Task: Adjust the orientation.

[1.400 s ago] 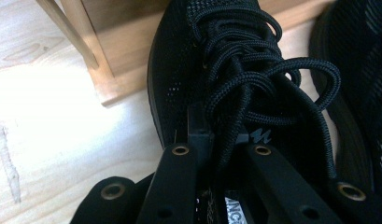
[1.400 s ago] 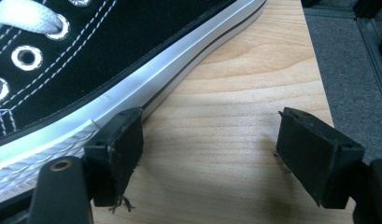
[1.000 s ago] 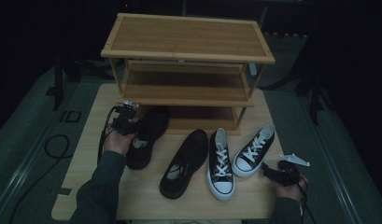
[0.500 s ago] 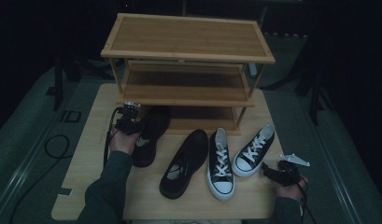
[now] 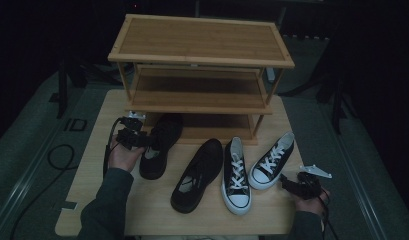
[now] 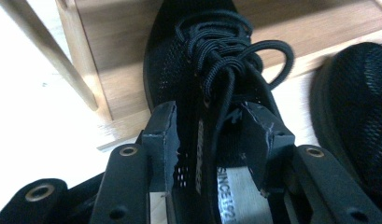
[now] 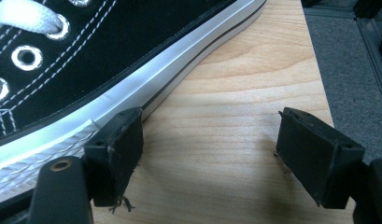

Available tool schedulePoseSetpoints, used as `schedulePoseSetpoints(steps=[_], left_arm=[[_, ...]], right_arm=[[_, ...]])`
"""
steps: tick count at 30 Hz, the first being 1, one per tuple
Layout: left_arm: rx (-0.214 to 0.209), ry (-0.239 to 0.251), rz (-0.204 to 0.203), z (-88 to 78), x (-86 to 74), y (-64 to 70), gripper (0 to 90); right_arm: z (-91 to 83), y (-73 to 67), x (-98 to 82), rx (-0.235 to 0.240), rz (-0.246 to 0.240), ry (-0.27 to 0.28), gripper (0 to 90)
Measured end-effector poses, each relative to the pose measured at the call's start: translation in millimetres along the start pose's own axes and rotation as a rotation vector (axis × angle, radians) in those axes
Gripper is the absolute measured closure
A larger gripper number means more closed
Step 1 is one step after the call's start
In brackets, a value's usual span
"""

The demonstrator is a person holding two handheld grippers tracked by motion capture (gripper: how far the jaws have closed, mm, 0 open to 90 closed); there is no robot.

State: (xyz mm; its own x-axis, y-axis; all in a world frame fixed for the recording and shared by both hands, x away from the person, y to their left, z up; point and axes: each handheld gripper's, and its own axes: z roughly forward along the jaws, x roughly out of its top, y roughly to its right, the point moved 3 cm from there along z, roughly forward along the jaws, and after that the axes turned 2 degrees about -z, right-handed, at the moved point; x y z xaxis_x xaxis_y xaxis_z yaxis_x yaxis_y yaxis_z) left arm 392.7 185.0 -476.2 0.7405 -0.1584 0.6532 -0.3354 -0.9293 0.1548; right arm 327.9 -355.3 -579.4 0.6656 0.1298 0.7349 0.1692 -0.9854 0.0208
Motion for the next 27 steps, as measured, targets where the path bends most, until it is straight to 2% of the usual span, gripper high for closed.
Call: schedulePoseSetpoints(steps=[2, 4, 8, 12, 21, 27], left_arm=[[-0.037, 0.017, -0.016, -7.9, -2.9, -2.1, 55.3], [-0.052, 0.032, -0.019, -16.0, -6.7, -4.1, 54.9], [-0.068, 0.061, -0.019, -31.6, -15.8, -7.6, 54.8], [-0.060, 0.066, -0.013, -42.5, -26.7, -12.0, 55.8], [-0.051, 0.050, 0.011, -50.2, -46.8, -14.7, 59.9], [-0.071, 0.037, 0.025, -50.7, -62.4, -15.0, 63.3]], right_arm=[[0.0, 0.0, 0.0, 0.000, 0.000, 0.000, 22.8], [0.0, 0.0, 0.0, 0.000, 0.000, 0.000, 22.8], [0.0, 0.0, 0.0, 0.000, 0.000, 0.000, 22.9], [0.0, 0.0, 0.0, 0.000, 0.000, 0.000, 22.9], [0.0, 0.0, 0.0, 0.000, 0.000, 0.000, 22.9], [0.0, 0.0, 0.0, 0.000, 0.000, 0.000, 22.8]])
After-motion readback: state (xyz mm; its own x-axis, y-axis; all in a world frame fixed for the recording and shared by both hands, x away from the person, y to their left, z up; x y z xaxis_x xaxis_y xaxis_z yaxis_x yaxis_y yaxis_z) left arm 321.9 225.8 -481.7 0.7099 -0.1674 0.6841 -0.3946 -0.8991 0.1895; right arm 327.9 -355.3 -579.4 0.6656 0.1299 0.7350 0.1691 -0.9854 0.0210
